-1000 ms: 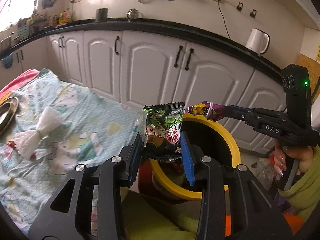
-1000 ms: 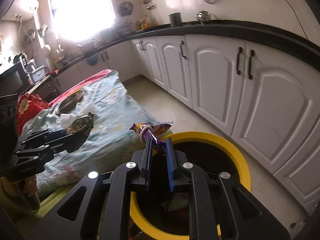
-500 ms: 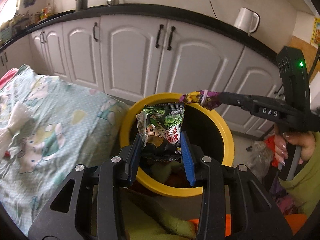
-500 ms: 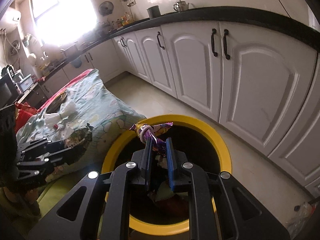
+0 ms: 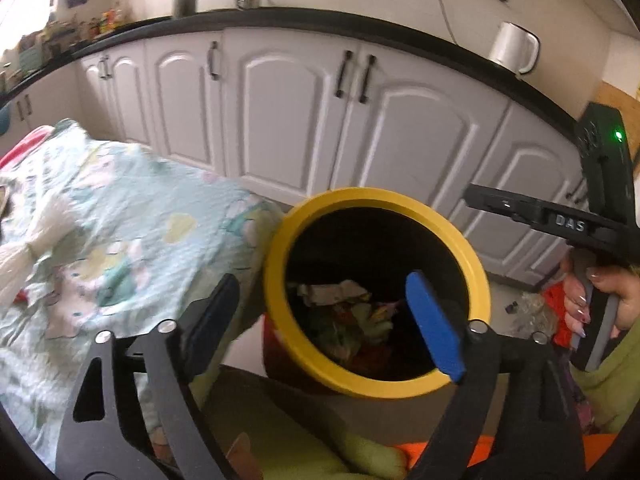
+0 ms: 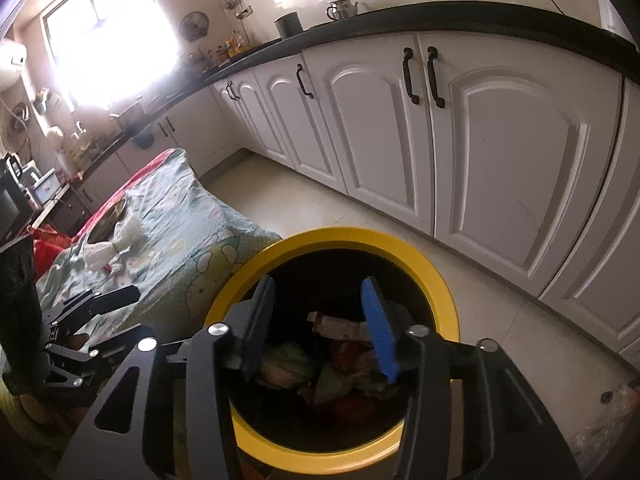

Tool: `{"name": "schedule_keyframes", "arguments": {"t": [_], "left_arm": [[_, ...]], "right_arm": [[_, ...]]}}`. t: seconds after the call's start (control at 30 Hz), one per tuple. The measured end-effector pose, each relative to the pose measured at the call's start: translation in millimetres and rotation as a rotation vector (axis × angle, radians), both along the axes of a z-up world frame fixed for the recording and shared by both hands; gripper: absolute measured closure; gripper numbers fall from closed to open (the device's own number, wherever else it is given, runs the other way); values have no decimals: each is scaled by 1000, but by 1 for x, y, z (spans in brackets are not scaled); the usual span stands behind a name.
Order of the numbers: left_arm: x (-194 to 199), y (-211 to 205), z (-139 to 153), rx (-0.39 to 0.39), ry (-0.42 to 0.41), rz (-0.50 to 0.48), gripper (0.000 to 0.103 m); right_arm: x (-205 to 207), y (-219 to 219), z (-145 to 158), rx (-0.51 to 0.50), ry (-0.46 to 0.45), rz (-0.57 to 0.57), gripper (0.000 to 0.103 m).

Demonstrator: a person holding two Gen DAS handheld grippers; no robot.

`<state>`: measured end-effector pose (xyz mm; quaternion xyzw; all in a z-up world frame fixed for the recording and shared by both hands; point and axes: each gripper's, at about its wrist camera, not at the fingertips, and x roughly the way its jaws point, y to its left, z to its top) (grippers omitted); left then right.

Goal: Collect trash
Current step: 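Open both tools to drop the bag and wrapper into the bin, then move both open tools back over the blanket toward the red stick and mesh net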

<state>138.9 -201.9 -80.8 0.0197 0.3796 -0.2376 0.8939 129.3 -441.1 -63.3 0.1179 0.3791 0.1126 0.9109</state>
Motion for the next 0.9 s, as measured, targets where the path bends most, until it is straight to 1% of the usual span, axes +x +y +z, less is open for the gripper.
{"name": "schedule_keyframes", "arguments": {"t": [0.03,0.2,0.43,0.6,0.73,0.9], "left_arm": [[0,7,2,2,-9,24,18],[-2,33,13,-4,-52,97,13],[-5,70,28,4,-99,200,12],[-7,104,35,-6,-126,282,12],[-8,128,39,-12,-138,349,12],[-8,167,42,-39,-140,448,12]], "right_arm": [[0,2,1,2,0,2,58],[5,15,6,-4,-8,29,57],[13,58,22,-17,-37,116,53],[20,88,37,-22,-61,177,46],[27,115,48,-30,-82,230,41],[37,146,57,-30,-87,283,40]]}}
